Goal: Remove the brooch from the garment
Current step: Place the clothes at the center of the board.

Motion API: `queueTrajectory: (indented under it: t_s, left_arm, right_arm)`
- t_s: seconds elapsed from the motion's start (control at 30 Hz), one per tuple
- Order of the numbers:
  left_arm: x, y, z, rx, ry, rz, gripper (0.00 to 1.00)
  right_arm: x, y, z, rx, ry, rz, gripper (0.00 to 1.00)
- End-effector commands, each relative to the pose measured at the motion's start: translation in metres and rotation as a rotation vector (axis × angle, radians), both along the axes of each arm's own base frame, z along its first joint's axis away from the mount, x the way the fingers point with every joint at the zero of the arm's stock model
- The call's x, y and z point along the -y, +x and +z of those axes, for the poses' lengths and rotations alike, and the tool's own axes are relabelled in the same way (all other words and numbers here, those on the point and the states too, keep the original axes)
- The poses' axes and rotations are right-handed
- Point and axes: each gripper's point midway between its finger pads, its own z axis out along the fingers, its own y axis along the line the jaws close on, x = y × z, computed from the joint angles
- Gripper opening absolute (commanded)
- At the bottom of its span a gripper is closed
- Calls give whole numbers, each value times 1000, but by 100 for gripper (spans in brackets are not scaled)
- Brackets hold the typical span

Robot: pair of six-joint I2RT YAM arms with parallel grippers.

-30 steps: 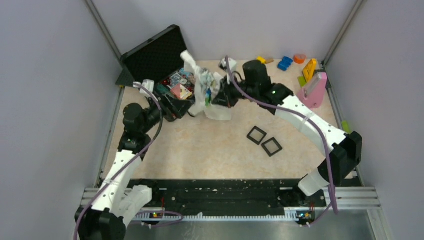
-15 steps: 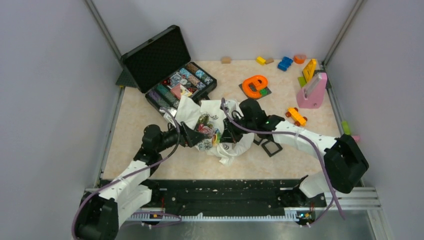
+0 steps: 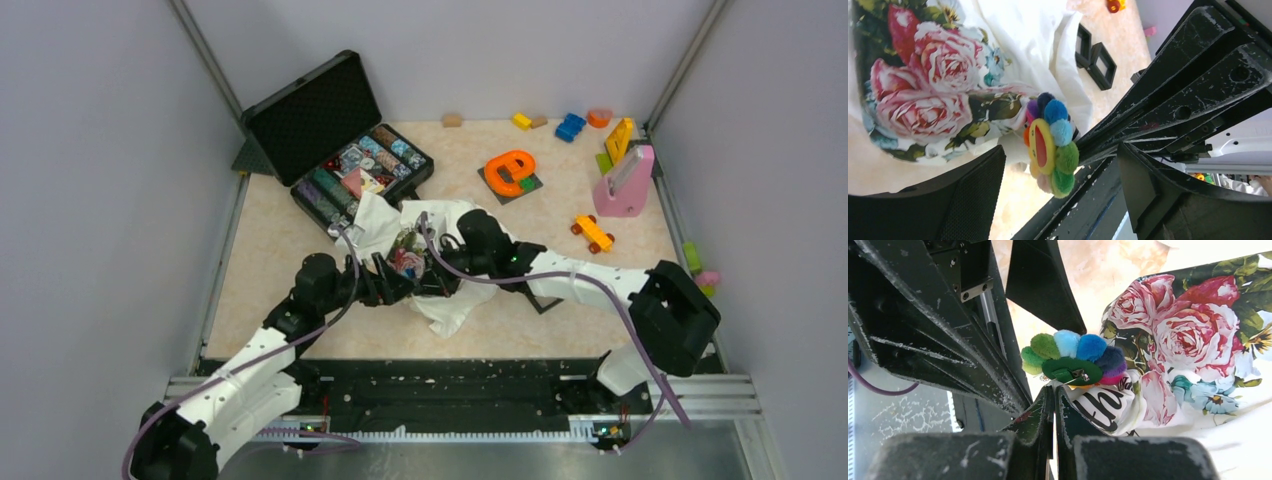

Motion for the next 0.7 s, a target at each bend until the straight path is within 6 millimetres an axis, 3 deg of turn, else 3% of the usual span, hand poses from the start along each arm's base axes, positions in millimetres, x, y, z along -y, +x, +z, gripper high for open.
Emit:
queueTrajectory:
  t_s: [0.0,0.23,0.67]
  left_arm:
    - [-12,-6,-18,-99,60,62,82]
    - [-10,-12,-27,-123,40,45,56]
    - [-4,-9,-49,-171,68,13,49]
  right_arm:
    - [-17,-10,9,22,64,47,0]
    - [-18,-15,6,16,54,47,0]
    - [-19,-20,5,25,51,60,0]
